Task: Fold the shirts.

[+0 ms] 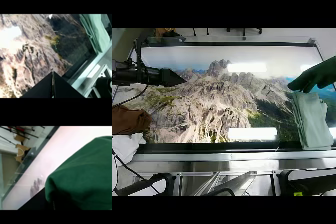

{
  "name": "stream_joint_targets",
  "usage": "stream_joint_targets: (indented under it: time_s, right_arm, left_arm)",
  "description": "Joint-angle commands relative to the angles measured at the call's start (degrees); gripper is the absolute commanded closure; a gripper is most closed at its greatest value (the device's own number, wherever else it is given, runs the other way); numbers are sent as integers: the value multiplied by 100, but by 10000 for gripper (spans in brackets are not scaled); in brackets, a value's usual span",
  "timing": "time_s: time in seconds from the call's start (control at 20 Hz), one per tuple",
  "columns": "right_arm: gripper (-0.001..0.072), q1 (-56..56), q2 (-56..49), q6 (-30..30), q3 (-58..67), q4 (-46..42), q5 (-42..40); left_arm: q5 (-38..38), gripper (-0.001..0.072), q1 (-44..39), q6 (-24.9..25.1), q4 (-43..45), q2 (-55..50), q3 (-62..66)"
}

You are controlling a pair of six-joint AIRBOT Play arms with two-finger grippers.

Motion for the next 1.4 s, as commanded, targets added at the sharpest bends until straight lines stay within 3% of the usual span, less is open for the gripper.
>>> stream_joint_targets:
  time_s: [0.0, 0.15, 0.35, 0.5, 0.85, 0.9, 0.95, 1.0, 1.2, 1.35]
  right_arm:
    - [693, -245, 380, 944, 2, -514, 984]
    - [693, -625, 678, 1226, 2, -1099, 2022]
    - [693, -782, 986, 1432, -11, -3320, 3272]
    - [691, -782, 1084, 1318, -238, -4085, 3871]
    - [683, -782, 1451, 1281, -2490, -4929, 3755]
    - [571, -782, 1449, 1274, -2822, -4966, 3611]
    - [203, -782, 1440, 1158, -3141, -4990, 3438]
    - [-5, -782, 1434, 1027, -3394, -5071, 3274]
    - [6, -774, 1241, 1016, -3309, -5058, 3176]
    - [15, -636, 1143, 1019, -2356, -4225, 3036]
  left_arm:
    - [-87, 694, 7, -2, -9, -76, -2]
    - [-160, 694, 7, 0, -11, -26, -2]
    - [-313, 694, 7, 11, -11, -13, -2]
    - [-304, 693, 4, 74, -13, -13, -2]
    - [-308, 694, 7, 140, -9, -13, -2]
    - [-308, 693, 7, 142, -2, -13, -2]
    - [-308, 694, 7, 142, -2, -15, -2]
    - [-308, 694, 4, 140, -2, -13, -2]
    - [-315, 694, 7, 140, -4, -13, -2]
    - [-258, 694, 9, 138, -15, -13, 0]
